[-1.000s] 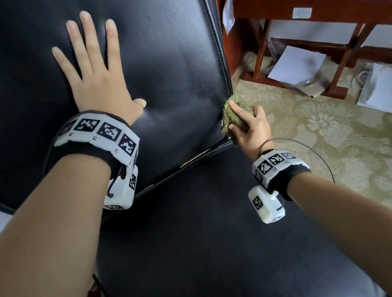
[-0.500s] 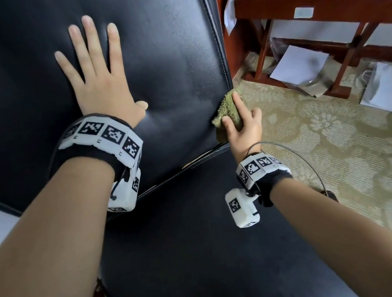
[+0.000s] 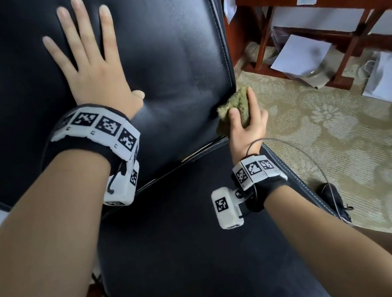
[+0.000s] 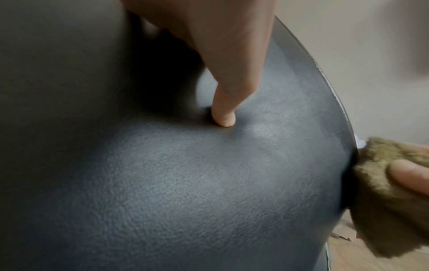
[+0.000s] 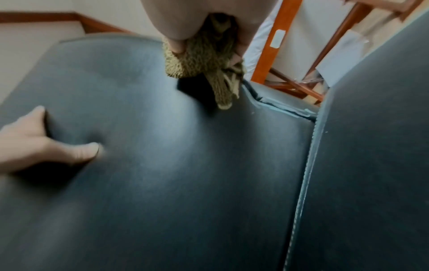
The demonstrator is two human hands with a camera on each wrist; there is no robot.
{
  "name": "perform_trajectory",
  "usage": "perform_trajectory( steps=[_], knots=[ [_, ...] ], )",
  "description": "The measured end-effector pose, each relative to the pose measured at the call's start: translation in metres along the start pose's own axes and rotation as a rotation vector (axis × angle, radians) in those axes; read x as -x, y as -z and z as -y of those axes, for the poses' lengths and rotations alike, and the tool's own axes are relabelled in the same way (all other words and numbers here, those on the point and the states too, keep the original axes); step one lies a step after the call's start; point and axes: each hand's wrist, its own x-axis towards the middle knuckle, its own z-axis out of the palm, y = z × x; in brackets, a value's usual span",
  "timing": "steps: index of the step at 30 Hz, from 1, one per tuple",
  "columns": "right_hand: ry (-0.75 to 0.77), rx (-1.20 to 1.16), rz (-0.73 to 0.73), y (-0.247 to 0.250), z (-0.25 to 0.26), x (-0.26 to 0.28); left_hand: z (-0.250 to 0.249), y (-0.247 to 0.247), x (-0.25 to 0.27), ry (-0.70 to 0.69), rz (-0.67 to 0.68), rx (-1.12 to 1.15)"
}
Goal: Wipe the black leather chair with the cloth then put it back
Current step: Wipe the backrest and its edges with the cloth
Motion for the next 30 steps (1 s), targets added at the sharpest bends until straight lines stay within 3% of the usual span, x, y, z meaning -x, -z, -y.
perform_trajectory(
  steps=[3, 12, 14, 17, 19, 23, 28, 30],
  knots=[
    [0.051, -0.004, 0.030, -0.018, 0.004, 0.004, -0.002, 0.001, 0.000, 0.004, 0.012, 0.012],
    [0.027, -0.007, -0.085, -0.037, -0.005, 0.008, -0.002, -0.002, -0.003, -0.001, 0.003, 0.007],
    [-0.084, 0.032, -0.092, -0.038, -0.011, 0.009, -0.002, -0.002, -0.003, -0.002, 0.010, 0.015],
    [-0.367, 0.134, 0.086, -0.030, -0.025, 0.006, -0.001, -0.003, -0.003, -0.005, 0.016, 0.011],
    [-0.444, 0.108, 0.095, -0.023, -0.029, 0.007, -0.002, -0.004, -0.003, -0.007, 0.019, 0.014],
    [-0.414, -0.063, -0.061, -0.015, -0.016, 0.014, -0.003, -0.006, -0.003, -0.002, 0.007, 0.012],
    [-0.396, -0.194, -0.004, -0.027, -0.002, 0.014, -0.002, -0.004, -0.002, -0.009, 0.001, 0.002],
    [-0.383, -0.192, -0.045, -0.034, -0.002, 0.011, -0.002, -0.005, -0.003, -0.014, 0.005, 0.001]
  ],
)
